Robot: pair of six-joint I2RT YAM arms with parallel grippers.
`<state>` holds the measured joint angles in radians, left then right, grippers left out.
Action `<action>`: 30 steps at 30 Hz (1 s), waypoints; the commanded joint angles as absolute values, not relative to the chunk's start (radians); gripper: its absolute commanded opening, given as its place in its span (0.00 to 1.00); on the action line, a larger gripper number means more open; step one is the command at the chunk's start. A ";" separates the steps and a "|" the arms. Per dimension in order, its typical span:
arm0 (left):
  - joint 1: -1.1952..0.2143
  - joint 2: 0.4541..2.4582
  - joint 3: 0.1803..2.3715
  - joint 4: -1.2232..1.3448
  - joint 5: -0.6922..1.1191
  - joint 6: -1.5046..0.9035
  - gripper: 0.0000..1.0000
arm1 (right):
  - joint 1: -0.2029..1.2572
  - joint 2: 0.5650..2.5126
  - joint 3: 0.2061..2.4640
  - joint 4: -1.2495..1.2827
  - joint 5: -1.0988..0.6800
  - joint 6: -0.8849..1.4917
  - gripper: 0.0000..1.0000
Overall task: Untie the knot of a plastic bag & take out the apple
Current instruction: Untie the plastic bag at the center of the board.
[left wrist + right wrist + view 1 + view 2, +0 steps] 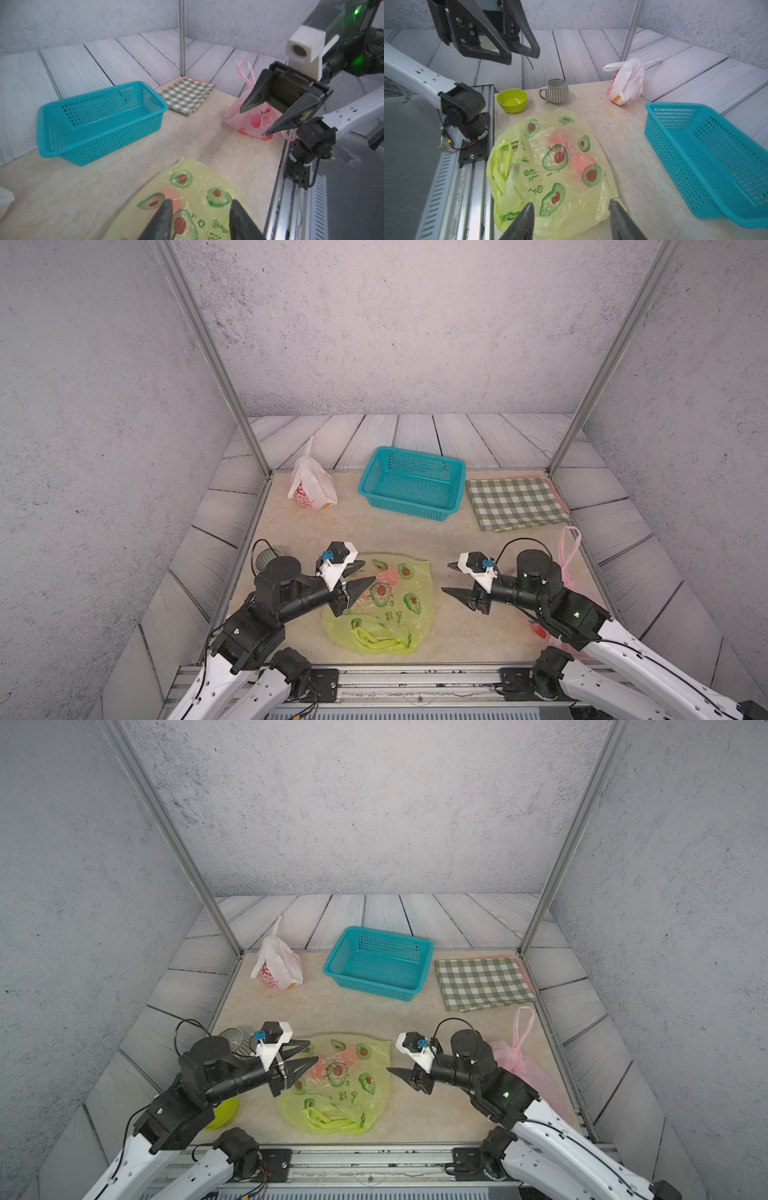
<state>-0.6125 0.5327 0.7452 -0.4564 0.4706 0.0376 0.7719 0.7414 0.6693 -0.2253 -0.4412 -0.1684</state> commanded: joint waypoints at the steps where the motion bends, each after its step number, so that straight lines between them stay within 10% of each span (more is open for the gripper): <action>1: -0.685 0.545 0.760 -0.557 0.414 0.047 0.46 | 0.810 0.792 0.677 -0.321 -0.442 -0.034 0.60; 9: -0.852 0.632 0.766 -0.690 0.270 -0.346 0.31 | 0.904 0.982 0.574 -0.207 -0.401 0.479 0.57; 25: -1.167 0.649 0.574 -0.537 -0.051 -0.620 0.39 | 1.048 1.193 0.418 0.180 -0.253 0.703 0.69; 30: -1.167 0.627 0.573 -0.550 -0.105 -0.603 0.38 | 1.047 1.258 0.462 0.254 -0.276 0.743 0.36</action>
<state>-1.1637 0.6472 0.5747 -0.5552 -0.0410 -0.6067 1.0443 1.2411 0.4232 0.1738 -0.2752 0.7002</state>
